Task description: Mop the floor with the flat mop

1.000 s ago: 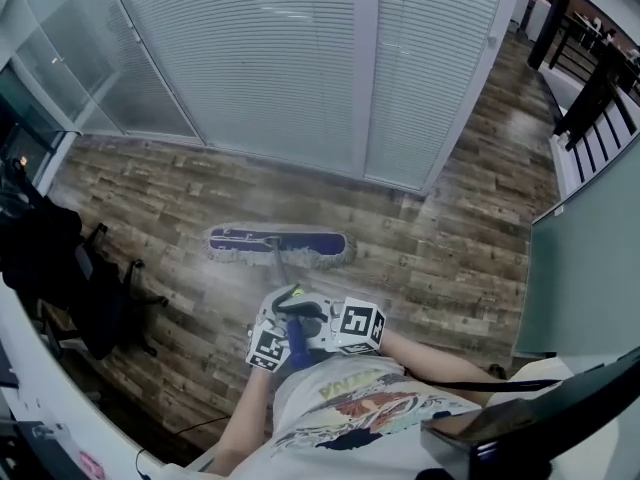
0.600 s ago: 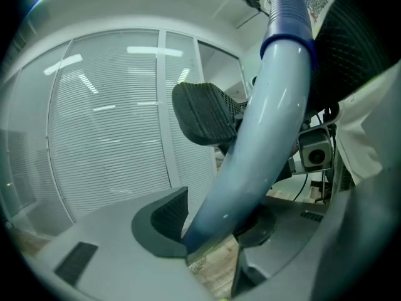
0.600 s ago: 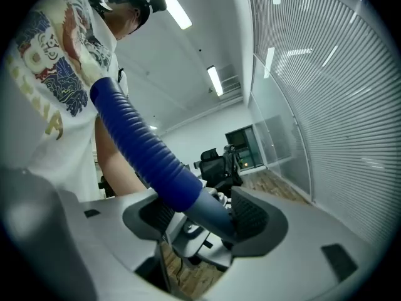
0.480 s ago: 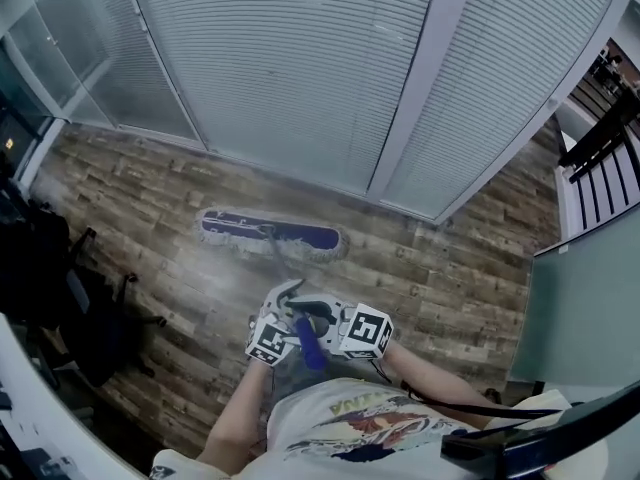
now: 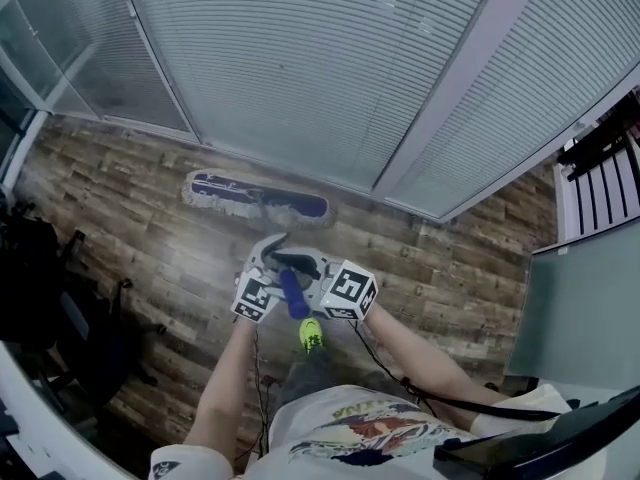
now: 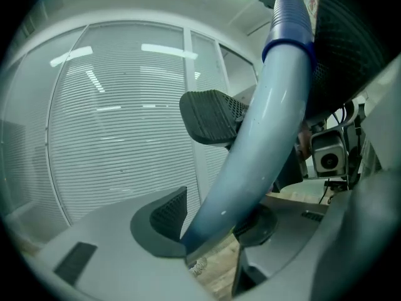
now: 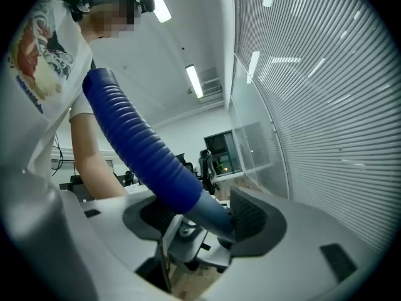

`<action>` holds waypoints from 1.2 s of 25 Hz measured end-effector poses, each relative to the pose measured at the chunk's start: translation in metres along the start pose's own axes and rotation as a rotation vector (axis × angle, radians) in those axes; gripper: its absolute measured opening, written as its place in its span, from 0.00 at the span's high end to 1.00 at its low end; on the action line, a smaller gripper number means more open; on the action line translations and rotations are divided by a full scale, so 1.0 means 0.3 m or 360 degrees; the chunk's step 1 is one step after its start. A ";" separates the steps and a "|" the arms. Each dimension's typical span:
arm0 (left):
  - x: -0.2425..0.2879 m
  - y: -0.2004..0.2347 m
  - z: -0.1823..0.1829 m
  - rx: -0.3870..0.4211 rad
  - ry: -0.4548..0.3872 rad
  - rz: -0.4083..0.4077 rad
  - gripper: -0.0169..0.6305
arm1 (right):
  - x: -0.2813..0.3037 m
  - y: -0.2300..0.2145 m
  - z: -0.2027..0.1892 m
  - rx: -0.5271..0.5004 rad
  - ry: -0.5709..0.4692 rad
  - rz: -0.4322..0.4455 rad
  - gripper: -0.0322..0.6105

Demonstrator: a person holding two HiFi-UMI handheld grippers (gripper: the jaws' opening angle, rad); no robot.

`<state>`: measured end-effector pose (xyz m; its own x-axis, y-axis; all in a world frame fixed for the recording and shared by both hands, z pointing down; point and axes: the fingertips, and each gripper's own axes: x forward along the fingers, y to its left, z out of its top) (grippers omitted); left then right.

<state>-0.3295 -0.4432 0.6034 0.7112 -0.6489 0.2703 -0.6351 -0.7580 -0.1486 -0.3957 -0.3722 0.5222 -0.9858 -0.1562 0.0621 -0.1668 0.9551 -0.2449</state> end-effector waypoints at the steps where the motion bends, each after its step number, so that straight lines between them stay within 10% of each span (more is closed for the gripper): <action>1: 0.019 0.038 -0.010 0.0003 0.0001 0.0000 0.74 | 0.020 -0.039 0.004 0.0000 0.0000 -0.0011 0.54; 13: 0.070 -0.096 -0.016 -0.0025 0.0042 -0.0029 0.74 | -0.115 -0.032 -0.039 0.0035 0.0026 -0.0247 0.55; 21: -0.057 -0.647 0.128 -0.0054 0.0020 -0.0092 0.73 | -0.485 0.402 -0.075 -0.0217 0.0120 -0.0358 0.64; 30: -0.322 -1.427 0.260 0.0042 0.0009 -0.0243 0.73 | -0.932 1.064 -0.161 -0.0231 -0.0144 -0.0502 0.66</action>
<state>-0.1029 -0.0611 0.5665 0.7972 -0.5255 0.2973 -0.5114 -0.8494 -0.1301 -0.1722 -0.0115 0.4733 -0.8852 -0.4646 0.0251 -0.4649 0.8811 -0.0871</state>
